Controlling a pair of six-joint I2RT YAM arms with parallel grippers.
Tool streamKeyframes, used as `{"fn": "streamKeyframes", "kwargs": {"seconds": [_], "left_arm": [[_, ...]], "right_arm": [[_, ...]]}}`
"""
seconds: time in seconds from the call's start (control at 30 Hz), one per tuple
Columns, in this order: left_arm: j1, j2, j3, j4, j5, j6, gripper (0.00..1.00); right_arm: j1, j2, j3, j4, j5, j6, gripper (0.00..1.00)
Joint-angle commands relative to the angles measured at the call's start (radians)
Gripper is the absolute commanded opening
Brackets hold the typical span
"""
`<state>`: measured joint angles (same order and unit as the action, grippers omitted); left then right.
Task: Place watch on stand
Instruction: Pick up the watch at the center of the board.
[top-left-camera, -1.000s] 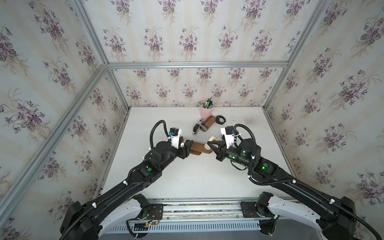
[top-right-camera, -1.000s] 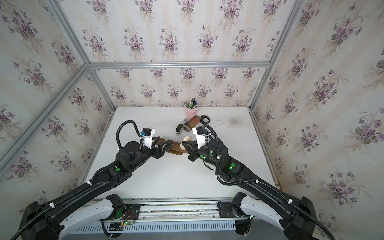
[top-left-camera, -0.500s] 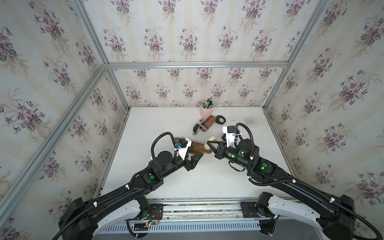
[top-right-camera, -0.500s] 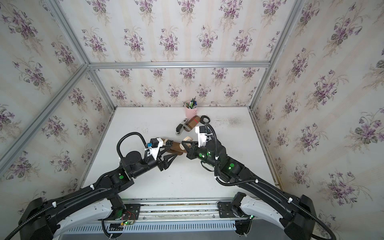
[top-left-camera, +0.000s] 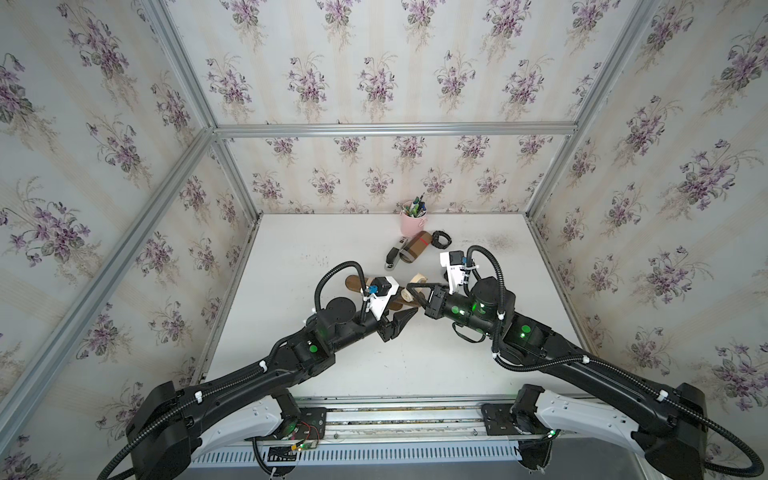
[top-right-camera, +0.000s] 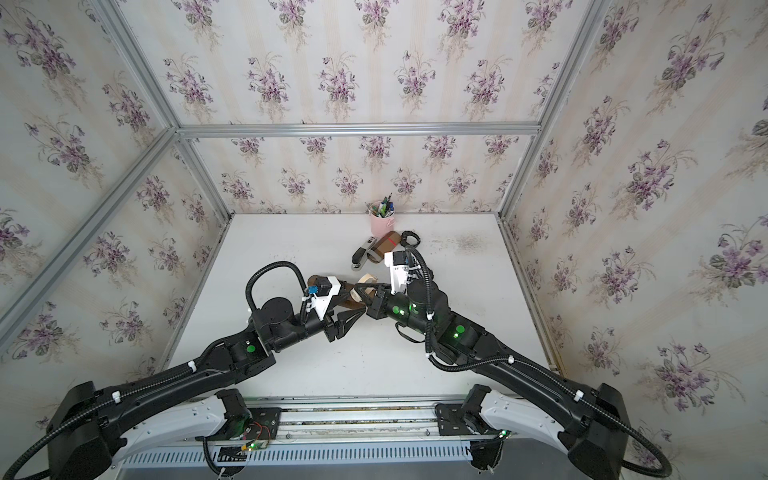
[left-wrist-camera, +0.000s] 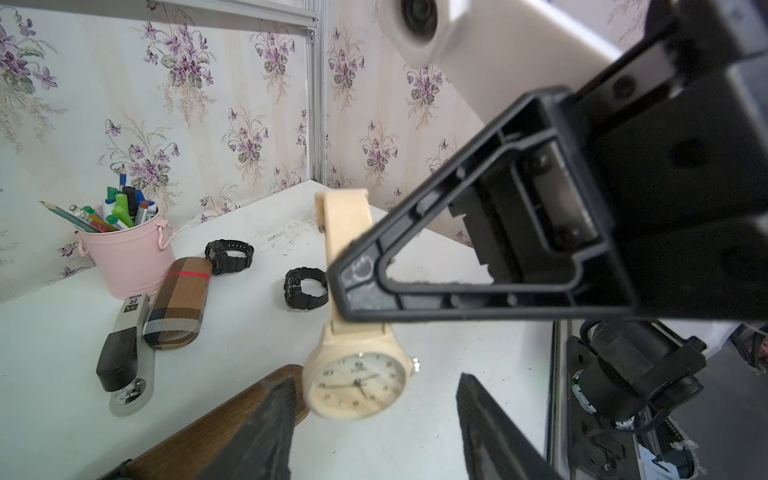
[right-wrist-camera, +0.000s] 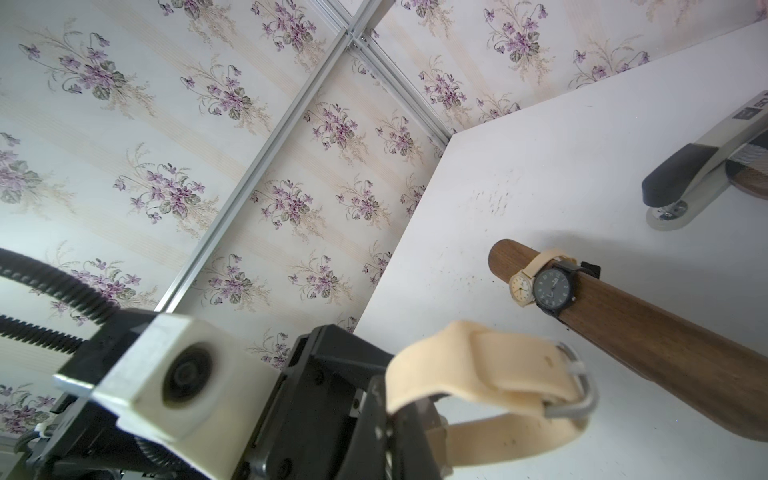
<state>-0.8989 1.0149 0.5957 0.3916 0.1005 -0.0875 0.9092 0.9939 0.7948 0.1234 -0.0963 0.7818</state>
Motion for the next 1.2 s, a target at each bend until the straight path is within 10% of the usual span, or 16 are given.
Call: {"fn": "streamKeyframes", "kwargs": {"seconds": [0.0, 1.17], "left_arm": [[-0.001, 0.001, 0.013, -0.003, -0.016, 0.029, 0.62], [-0.002, 0.014, 0.075, -0.104, 0.006, 0.028, 0.45]], "right_arm": [[0.001, 0.009, 0.01, 0.002, -0.039, 0.014, 0.0], [0.002, 0.031, 0.011, -0.016, -0.051, -0.01, 0.0]]}}
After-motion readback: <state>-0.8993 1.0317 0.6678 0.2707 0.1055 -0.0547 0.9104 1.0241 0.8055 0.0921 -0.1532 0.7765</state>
